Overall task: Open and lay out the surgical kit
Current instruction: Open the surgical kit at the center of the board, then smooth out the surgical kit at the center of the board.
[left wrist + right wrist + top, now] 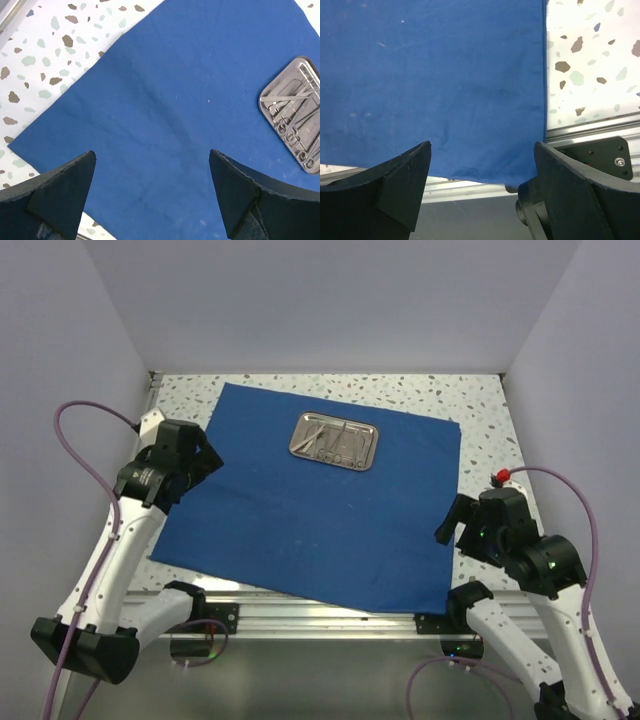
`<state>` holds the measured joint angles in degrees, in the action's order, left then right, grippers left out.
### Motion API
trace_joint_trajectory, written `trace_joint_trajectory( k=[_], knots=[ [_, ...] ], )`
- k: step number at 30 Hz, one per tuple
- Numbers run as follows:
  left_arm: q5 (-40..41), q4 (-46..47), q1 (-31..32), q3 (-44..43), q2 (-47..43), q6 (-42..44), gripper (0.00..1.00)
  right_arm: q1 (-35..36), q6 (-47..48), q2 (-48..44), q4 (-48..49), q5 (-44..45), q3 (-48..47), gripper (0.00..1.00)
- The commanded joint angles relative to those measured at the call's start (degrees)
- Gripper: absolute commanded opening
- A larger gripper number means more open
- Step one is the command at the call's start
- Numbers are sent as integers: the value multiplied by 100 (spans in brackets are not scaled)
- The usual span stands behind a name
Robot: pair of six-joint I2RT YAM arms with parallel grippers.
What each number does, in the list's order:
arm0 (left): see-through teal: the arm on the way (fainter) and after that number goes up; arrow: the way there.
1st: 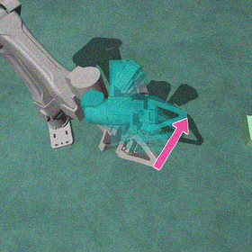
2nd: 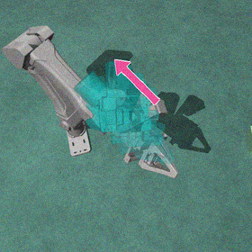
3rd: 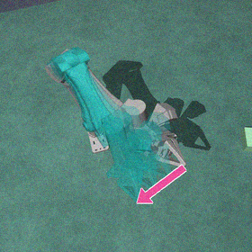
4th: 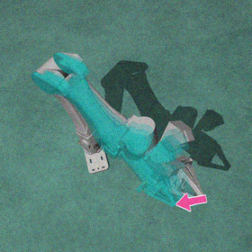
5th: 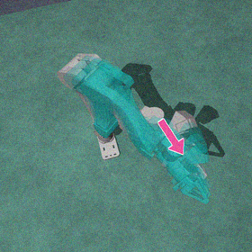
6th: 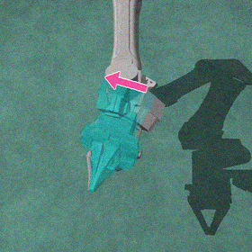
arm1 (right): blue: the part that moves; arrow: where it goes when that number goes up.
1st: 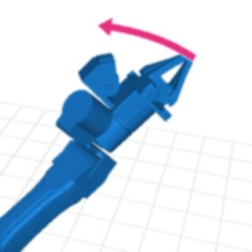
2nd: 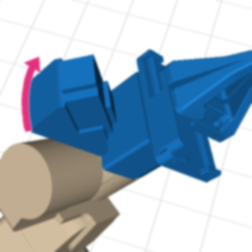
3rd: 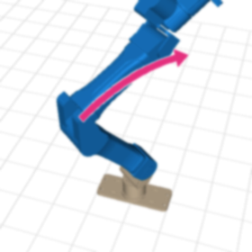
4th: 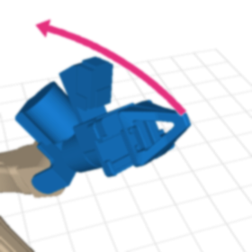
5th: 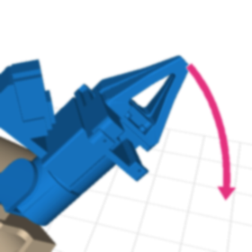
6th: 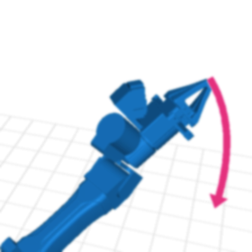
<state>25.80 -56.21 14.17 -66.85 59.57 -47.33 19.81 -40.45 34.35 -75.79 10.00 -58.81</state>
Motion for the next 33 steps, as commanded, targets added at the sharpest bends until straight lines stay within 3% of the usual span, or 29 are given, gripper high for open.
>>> trace_joint_trajectory(
  k=[1,7,12,20,23,29,33],
  knots=[
    [118,-128,15,-74,-139,-285,100,-13,28,81,-1429,362,-289,90],
    [13,153,24,163,-174,21,100,-13,-69,283,-1123,117,-720,90],
    [-435,961,15,304,63,715,100,-13,159,1019,45,-357,-623,90],
    [-681,1384,-99,-355,1065,1823,100,-214,371,3673,1592,28,-1316,89],
    [-875,1979,-204,-224,1135,2105,100,-696,327,4689,2173,-120,-1597,88],
    [-1586,2684,-661,-240,1889,2272,100,-1452,651,6643,2103,230,-2844,82],
    [-1789,2816,-941,-705,2672,2404,100,-1962,915,7312,2226,336,-3329,83]
  ],
)
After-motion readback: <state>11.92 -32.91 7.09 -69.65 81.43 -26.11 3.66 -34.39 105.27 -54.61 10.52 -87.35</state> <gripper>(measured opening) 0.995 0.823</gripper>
